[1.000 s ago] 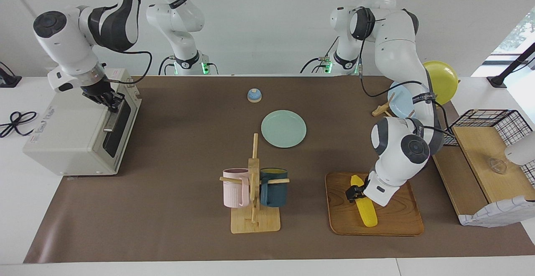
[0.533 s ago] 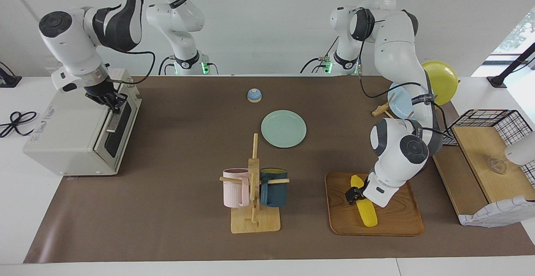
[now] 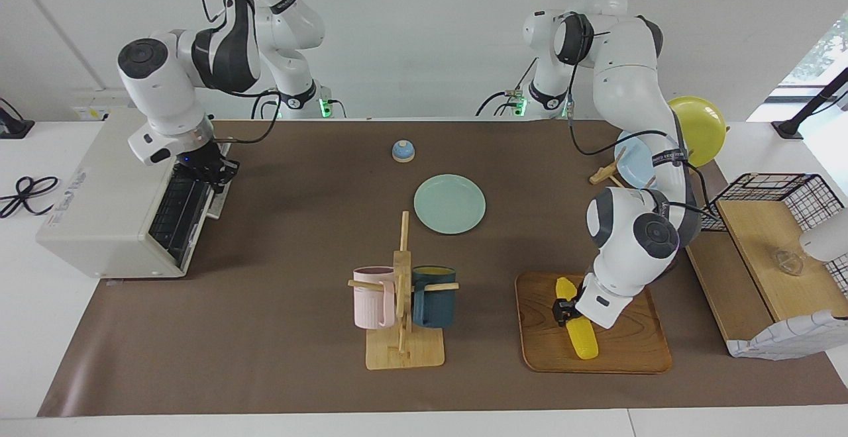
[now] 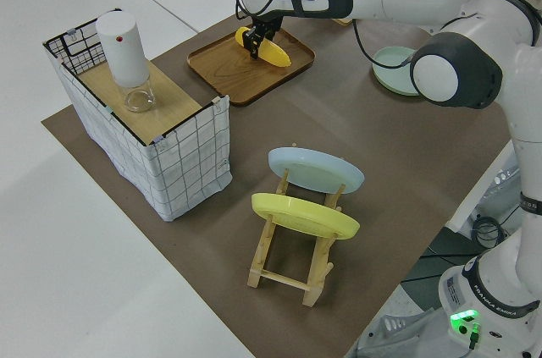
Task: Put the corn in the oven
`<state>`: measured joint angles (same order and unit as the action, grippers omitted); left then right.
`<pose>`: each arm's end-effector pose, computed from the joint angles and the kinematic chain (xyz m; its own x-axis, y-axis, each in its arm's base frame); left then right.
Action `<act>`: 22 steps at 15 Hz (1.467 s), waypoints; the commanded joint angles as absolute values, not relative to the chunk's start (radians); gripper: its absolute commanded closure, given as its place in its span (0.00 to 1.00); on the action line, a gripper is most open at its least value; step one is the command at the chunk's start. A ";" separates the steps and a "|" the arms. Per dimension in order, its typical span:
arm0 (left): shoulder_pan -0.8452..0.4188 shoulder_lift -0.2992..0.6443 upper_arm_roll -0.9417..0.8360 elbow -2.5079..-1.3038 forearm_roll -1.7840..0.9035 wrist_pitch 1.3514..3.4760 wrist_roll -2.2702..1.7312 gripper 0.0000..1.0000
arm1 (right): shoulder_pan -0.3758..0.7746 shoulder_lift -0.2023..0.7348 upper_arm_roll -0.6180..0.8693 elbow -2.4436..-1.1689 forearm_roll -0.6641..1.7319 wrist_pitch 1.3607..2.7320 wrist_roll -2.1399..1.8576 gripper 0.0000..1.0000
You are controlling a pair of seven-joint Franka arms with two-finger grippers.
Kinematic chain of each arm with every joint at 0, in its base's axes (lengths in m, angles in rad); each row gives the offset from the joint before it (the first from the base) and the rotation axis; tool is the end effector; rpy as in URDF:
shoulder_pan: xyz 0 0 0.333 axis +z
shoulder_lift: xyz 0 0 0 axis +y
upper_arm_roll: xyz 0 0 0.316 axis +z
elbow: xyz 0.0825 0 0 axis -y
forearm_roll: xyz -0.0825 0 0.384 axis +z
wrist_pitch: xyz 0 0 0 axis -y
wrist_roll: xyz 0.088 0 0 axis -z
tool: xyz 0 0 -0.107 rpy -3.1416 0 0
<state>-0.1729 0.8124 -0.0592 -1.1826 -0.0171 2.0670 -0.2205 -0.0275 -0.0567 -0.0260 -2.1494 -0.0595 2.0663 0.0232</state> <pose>0.7477 -0.1642 0.3079 0.9982 0.0181 0.0578 0.0139 -0.9972 0.0729 0.5227 -0.0312 0.4240 0.9985 -0.0483 -0.0259 -0.0469 -0.9976 0.0507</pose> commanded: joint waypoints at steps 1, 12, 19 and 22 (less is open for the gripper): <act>-0.173 0.805 -0.055 -1.187 -0.009 2.068 -0.216 1.00 | -0.020 0.064 -0.040 -2.158 -0.065 2.236 0.026 1.00; -0.207 0.249 -0.060 -1.650 -0.153 1.887 -0.394 1.00 | 0.018 0.075 -0.038 -2.289 -0.002 2.391 0.072 1.00; -0.472 0.057 -0.060 -1.931 -0.155 1.989 -0.560 1.00 | 0.047 0.123 -0.038 -2.292 0.060 2.414 0.093 1.00; -0.563 0.043 -0.060 -2.049 -0.155 2.179 -0.572 1.00 | 0.109 0.127 -0.038 -2.252 0.064 2.390 0.162 1.00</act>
<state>-0.5086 0.0895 -0.0783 -1.9362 -0.1430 2.0646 -0.5660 0.0594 0.1179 -0.0283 -2.2787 0.0400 2.3847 0.1181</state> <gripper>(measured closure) 0.458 0.991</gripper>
